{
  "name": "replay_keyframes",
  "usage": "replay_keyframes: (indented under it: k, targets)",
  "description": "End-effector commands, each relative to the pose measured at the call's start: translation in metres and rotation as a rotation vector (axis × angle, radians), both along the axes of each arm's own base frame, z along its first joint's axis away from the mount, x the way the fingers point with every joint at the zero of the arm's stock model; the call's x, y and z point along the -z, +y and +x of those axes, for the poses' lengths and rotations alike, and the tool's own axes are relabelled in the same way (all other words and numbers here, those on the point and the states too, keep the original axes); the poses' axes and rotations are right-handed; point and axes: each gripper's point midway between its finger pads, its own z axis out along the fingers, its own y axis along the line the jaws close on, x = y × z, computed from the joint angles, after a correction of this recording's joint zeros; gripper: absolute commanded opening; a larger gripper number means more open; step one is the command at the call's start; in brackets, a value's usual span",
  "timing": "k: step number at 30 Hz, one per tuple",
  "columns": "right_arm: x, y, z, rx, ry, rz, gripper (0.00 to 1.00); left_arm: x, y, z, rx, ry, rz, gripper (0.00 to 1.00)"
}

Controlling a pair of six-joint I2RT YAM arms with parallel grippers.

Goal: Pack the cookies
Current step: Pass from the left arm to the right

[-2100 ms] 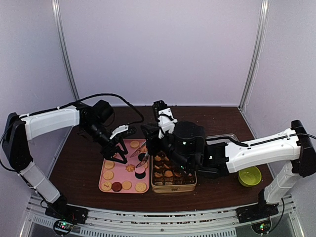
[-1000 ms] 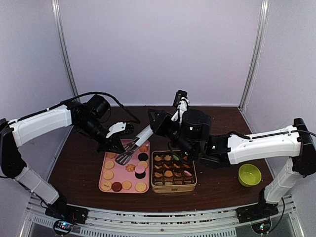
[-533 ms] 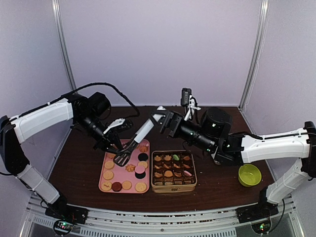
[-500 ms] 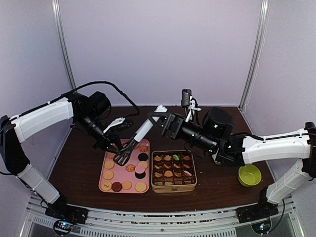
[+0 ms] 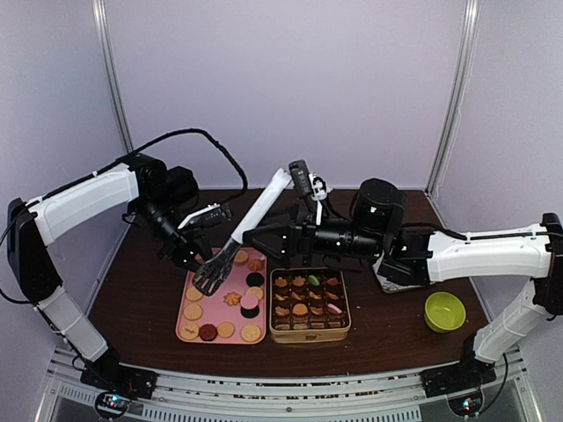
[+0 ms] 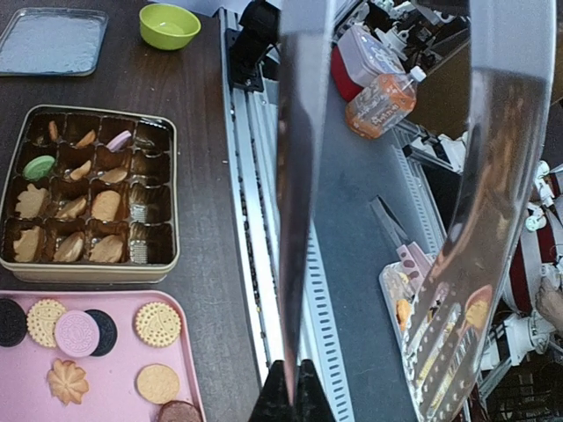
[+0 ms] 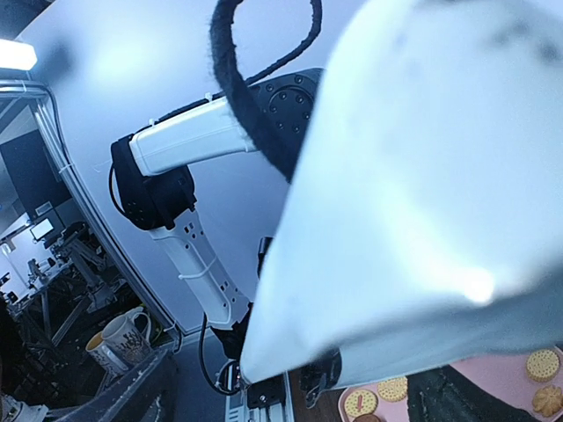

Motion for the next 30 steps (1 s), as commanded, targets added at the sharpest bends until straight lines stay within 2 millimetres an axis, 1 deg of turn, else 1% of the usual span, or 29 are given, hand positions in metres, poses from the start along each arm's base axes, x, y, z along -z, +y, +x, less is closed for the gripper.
replay_keyframes:
  k: [1,4,7,11,14,17,20,22,24,26,30]
  targets:
    - [0.001,0.003,0.002,-0.01,-0.063,0.001,0.89,-0.029,-0.001,-0.013,0.039,0.052,-0.097,0.0]
    - [-0.005,0.006,0.005,0.0,-0.08,0.028,0.86,-0.032,-0.001,-0.018,0.057,0.063,-0.098,0.0]
    - [-0.011,0.009,0.008,0.005,-0.094,0.035,0.82,-0.031,-0.002,-0.022,0.071,0.067,-0.09,0.0]
    - [-0.023,0.009,0.014,0.034,-0.114,0.047,0.77,-0.028,-0.003,-0.021,0.067,0.07,-0.081,0.0]
    - [-0.029,0.009,0.016,0.046,-0.107,0.059,0.73,-0.024,-0.004,-0.018,0.054,0.062,-0.07,0.0]
    - [-0.029,0.01,0.011,0.016,-0.081,0.079,0.71,-0.021,-0.006,-0.014,0.038,0.055,-0.063,0.0]
    - [-0.022,0.012,0.006,0.005,-0.056,0.082,0.67,-0.018,-0.007,-0.012,0.031,0.05,-0.056,0.0]
    - [-0.019,0.011,0.007,0.02,-0.043,0.091,0.63,-0.016,-0.006,-0.011,0.026,0.036,-0.045,0.0]
    - [-0.021,0.01,0.007,0.031,-0.037,0.11,0.61,-0.013,-0.005,-0.01,0.026,0.025,-0.037,0.0]
    - [-0.022,0.016,0.007,0.018,-0.028,0.114,0.61,-0.01,-0.005,-0.011,0.03,0.021,-0.027,0.0]
    - [-0.018,0.031,0.005,-0.039,-0.001,0.098,0.61,0.0,-0.002,-0.016,0.056,-0.016,0.016,0.0]
